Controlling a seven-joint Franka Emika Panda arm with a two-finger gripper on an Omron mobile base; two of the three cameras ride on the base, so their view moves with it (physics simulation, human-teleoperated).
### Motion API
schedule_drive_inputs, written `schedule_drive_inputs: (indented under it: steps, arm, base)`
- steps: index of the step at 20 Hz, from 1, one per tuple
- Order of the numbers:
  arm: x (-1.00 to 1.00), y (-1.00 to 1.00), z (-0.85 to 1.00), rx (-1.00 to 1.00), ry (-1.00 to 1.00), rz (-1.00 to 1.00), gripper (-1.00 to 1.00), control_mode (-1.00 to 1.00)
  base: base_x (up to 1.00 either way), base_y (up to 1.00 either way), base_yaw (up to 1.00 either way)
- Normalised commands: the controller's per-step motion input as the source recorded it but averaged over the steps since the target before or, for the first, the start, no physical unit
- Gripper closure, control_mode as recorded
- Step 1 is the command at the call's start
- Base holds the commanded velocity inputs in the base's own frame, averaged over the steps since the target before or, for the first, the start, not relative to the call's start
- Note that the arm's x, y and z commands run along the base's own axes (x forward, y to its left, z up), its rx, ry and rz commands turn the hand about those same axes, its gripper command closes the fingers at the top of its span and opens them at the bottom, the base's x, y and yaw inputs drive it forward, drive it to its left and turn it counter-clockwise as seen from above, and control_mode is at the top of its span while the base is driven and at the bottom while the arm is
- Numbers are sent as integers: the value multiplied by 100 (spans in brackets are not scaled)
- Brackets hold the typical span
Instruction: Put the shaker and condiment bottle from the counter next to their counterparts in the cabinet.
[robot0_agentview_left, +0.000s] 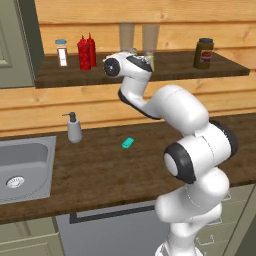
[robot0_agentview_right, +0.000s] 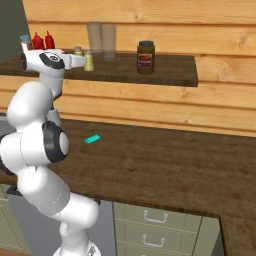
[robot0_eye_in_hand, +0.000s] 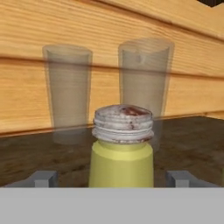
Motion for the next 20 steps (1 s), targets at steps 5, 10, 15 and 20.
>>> schedule_drive_inputs:
  steps: [5, 10, 15, 20]
  arm:
    - [-12, 0, -4, 4, 0, 0, -100, -100]
    - [-45, 0, 3, 13, 0, 0, -100, -100]
    - [-71, 0, 16, 19, 0, 0, -100, -100]
    - [-94, 0, 9, 21, -1, 0, -100, -100]
  base:
    - [0, 0, 0]
    - [0, 0, 0]
    - [0, 0, 0]
    - [0, 0, 0]
